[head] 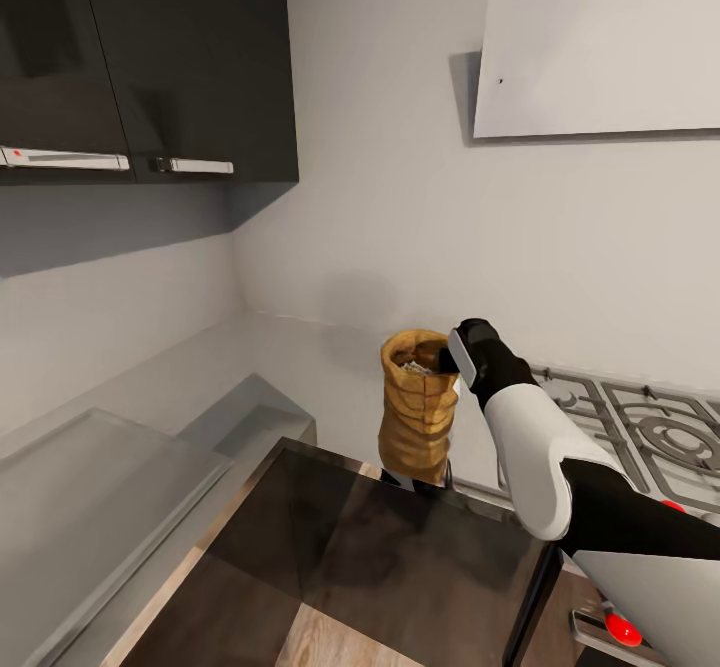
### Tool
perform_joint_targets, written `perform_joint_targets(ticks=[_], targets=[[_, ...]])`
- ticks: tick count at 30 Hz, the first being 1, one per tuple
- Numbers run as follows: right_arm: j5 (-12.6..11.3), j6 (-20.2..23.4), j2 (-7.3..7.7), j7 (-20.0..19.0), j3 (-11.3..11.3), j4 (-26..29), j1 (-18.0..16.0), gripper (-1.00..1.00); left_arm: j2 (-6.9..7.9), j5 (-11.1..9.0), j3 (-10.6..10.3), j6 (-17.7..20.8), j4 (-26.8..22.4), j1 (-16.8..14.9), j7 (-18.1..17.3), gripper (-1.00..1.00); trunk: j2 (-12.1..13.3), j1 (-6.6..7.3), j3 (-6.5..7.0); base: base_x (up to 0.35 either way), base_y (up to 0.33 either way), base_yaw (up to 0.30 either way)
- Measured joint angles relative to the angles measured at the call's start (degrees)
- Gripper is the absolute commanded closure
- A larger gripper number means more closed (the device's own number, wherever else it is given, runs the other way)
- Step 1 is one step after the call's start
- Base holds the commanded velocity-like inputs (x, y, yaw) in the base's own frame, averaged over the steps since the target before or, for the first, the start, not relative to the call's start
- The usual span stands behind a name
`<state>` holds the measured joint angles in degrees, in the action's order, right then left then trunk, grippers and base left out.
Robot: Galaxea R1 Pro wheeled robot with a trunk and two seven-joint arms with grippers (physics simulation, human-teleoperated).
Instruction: In the kitchen, take the popcorn bag from the countertop, put it into the microwave, and heat it until the popcorn is cooked so the cooked popcorn ends up inside the bag.
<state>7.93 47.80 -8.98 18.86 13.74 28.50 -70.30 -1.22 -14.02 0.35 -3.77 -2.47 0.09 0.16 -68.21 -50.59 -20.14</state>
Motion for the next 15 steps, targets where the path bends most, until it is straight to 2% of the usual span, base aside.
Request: perform_joint_targets(ticks=[4, 5, 7, 10, 15], targets=[[0.1, 1.1, -0.04, 0.0, 0.0, 0.4, 0.0, 1.0, 0.0, 0.0, 0.0, 0.0, 0.0, 0.0, 0.0, -1.0, 0.0, 0.0, 0.0, 0.0, 0.0, 0.0], [0.3, 2.0, -0.12, 0.0, 0.0, 0.7, 0.0, 1.0, 0.0, 0.0, 0.0, 0.0, 0.0, 0.0, 0.0, -1.0, 0.0, 0.0, 0.0, 0.0, 0.0, 0.0], [-1.0, 4.5, -0.27, 0.0, 0.1, 2.3, 0.0, 1.0, 0.0, 0.0, 0.0, 0.0, 0.0, 0.0, 0.0, -1.0, 0.0, 0.0, -0.01, 0.0, 0.0, 0.0], [-0.9, 9.6, -0.36, 0.1, 0.1, 6.8, 0.0, 1.0, -0.08, 0.0, 0.0, 0.0, 0.0, 0.0, 0.0, -1.0, 0.0, 0.0, -0.01, 0.0, 0.0, 0.0], [-1.0, 12.0, -0.34, 0.1, 0.2, 9.3, 0.0, 1.0, -0.08, 0.0, 0.0, 0.0, 0.0, 0.0, 0.0, -1.0, 0.0, 0.0, -0.01, 0.0, 0.0, 0.0]])
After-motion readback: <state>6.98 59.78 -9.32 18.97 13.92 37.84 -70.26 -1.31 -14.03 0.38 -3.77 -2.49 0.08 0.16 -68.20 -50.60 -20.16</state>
